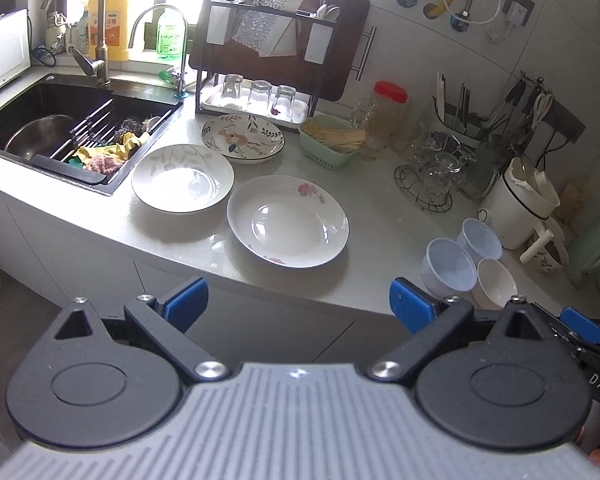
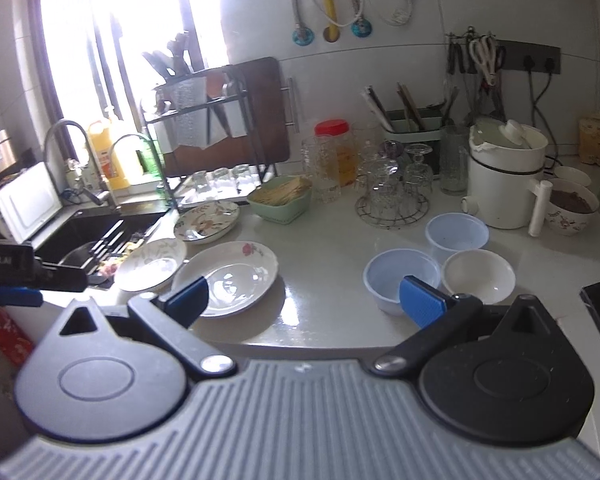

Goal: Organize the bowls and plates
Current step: 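Move both tools toward the rim of the white leaf-pattern bowl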

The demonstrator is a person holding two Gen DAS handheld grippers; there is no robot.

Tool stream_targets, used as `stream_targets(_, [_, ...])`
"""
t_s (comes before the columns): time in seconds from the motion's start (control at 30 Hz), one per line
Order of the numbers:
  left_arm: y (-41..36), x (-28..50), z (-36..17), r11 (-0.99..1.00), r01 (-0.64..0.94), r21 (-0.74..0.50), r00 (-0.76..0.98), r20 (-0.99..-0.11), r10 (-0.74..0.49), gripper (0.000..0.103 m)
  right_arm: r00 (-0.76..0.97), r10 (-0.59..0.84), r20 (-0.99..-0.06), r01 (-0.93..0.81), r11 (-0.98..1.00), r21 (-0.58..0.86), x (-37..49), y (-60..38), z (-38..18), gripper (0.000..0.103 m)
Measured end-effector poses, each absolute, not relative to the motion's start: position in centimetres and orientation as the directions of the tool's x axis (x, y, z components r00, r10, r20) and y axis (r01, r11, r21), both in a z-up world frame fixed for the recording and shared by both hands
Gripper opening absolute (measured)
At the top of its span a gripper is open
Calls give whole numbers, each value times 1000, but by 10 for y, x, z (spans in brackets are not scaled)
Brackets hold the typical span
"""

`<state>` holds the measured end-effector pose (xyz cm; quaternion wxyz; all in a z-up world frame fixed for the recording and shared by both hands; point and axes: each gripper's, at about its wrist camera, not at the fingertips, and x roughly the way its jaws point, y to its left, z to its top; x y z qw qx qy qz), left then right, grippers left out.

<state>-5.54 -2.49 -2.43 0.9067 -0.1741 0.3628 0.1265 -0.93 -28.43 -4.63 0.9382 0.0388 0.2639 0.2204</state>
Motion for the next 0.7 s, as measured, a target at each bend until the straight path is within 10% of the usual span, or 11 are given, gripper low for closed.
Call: stream_targets(0.7, [99,-13,-54,922,-317,-221,704,-706,73,99,769,445,-459,-351,894,278,6,-185,-67,103])
